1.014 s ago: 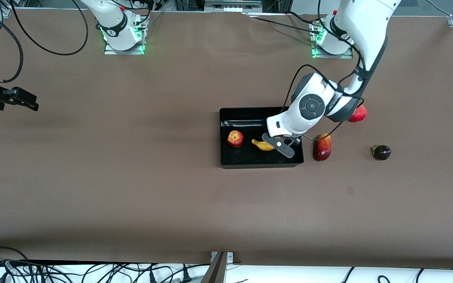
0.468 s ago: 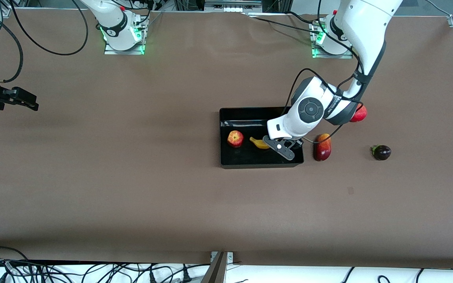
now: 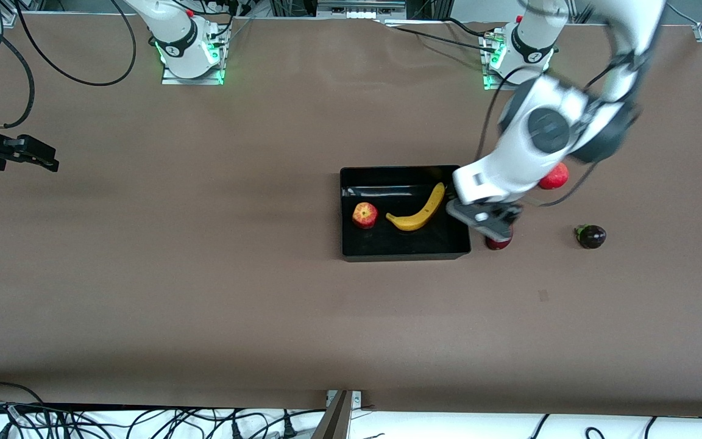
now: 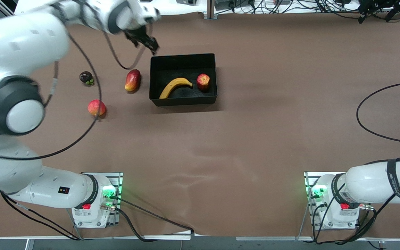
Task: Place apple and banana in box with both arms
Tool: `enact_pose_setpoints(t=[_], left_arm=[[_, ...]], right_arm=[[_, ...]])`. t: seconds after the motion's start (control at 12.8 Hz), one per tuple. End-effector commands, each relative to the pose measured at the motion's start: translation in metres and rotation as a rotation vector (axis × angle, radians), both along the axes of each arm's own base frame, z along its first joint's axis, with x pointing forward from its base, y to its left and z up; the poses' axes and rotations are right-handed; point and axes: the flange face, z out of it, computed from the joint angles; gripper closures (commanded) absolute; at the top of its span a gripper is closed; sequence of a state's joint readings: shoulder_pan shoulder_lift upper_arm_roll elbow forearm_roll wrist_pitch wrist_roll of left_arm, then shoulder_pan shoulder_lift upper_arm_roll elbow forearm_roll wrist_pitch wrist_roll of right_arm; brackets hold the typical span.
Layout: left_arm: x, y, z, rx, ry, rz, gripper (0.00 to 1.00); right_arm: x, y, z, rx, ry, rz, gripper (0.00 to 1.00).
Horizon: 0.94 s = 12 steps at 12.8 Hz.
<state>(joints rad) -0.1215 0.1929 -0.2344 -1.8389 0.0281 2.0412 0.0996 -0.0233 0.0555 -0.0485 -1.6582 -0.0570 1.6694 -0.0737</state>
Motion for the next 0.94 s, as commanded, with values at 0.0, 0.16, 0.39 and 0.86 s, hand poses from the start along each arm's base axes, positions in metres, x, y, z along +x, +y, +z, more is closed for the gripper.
enact_pose_setpoints(t=[0.0, 0.16, 0.39, 0.86], left_arm=[[-0.036, 0.072, 0.086, 0.061, 0.014, 0.099, 0.00], [-0.053, 0.111, 0.135, 0.079, -0.002, 0.165, 0.00], [-0.058, 0.152, 0.190, 0.092, 0.083, 0.243, 0.00], [-0.057, 0.171, 0.196, 0.037, 0.105, 0.291, 0.00]], right_arm=[[-0.002, -0.001, 0.007, 0.002, 0.003, -0.008, 0.00], [-0.002, -0.001, 0.007, 0.002, 0.003, -0.008, 0.00], [-0.001, -0.001, 0.007, 0.001, 0.001, -0.008, 0.00], [-0.001, -0.001, 0.006, 0.001, 0.003, -0.008, 0.00]])
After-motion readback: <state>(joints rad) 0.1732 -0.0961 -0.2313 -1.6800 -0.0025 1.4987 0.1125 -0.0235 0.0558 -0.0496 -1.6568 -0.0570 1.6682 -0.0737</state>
